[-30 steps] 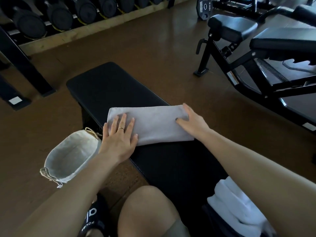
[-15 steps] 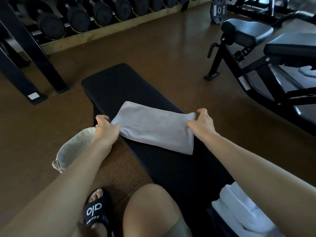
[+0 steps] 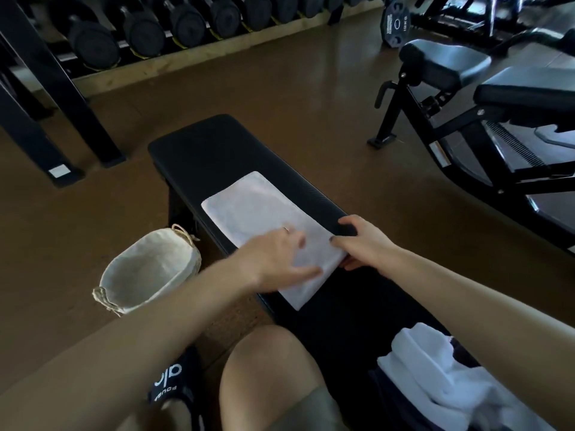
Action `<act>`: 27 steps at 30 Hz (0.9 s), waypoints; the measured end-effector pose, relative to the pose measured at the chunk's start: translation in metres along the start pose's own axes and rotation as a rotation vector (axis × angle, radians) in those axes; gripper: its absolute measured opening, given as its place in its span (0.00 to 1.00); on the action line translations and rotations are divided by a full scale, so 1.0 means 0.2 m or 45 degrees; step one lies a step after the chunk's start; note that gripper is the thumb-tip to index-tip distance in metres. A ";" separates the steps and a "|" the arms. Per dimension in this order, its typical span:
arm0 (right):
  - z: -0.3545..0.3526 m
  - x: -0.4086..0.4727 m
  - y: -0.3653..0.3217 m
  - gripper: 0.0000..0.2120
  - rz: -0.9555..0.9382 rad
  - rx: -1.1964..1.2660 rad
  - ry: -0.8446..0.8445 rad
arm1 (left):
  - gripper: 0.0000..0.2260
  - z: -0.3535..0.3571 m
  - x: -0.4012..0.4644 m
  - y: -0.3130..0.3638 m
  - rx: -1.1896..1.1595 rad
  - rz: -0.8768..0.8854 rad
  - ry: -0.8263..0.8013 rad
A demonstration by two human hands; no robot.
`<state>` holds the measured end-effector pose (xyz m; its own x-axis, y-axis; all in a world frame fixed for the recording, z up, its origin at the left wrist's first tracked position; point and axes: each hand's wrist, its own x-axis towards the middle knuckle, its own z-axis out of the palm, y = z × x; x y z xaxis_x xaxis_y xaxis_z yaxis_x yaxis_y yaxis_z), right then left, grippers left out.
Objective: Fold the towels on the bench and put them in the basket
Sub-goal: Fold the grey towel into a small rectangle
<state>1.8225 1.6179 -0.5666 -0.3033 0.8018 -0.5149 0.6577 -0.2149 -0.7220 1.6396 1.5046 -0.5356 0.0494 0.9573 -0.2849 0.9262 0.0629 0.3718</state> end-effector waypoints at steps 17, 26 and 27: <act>-0.11 0.11 -0.15 0.08 0.103 0.254 -0.388 | 0.24 0.21 -0.06 0.17 0.368 -0.021 0.116; -0.16 0.15 -0.12 0.28 0.081 0.028 -0.464 | 0.05 0.08 -0.15 0.02 -0.148 -0.116 0.157; -0.17 0.15 -0.12 0.31 0.058 0.031 -0.502 | 0.05 0.07 -0.16 -0.01 -0.237 -0.128 0.172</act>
<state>1.8211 1.6669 -0.5489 -0.5185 0.5168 -0.6812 0.6618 -0.2620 -0.7024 1.6411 1.4700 -0.5394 -0.1013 0.9719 -0.2125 0.8386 0.1983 0.5073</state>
